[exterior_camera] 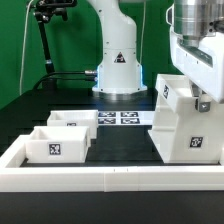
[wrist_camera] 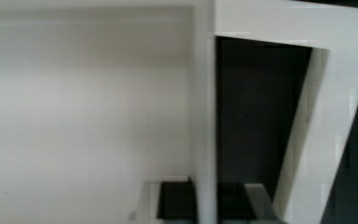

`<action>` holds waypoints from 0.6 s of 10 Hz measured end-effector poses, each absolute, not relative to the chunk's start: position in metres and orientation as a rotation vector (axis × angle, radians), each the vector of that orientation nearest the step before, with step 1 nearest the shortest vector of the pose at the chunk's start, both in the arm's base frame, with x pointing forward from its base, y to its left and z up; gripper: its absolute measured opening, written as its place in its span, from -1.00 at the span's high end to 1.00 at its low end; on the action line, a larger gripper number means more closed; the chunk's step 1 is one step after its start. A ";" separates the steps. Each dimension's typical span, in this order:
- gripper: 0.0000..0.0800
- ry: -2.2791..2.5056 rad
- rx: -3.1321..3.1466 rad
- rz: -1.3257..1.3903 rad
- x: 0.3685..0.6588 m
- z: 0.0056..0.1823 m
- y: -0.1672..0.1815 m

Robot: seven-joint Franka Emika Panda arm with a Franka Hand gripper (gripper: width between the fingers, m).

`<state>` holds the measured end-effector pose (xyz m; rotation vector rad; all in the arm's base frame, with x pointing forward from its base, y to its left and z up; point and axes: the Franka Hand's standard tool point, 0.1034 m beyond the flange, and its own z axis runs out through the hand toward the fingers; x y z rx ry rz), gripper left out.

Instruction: Assemble drawer

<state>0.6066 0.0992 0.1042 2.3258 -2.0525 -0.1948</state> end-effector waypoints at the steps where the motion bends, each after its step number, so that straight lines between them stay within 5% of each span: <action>1: 0.90 -2.054 2.329 -0.188 0.611 0.104 0.099; 6: 0.90 -2.053 2.345 -0.166 0.632 0.105 0.098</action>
Offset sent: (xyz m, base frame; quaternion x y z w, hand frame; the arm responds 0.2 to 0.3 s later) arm 0.0300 0.0000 0.0000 0.0000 0.0000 0.0000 1.0000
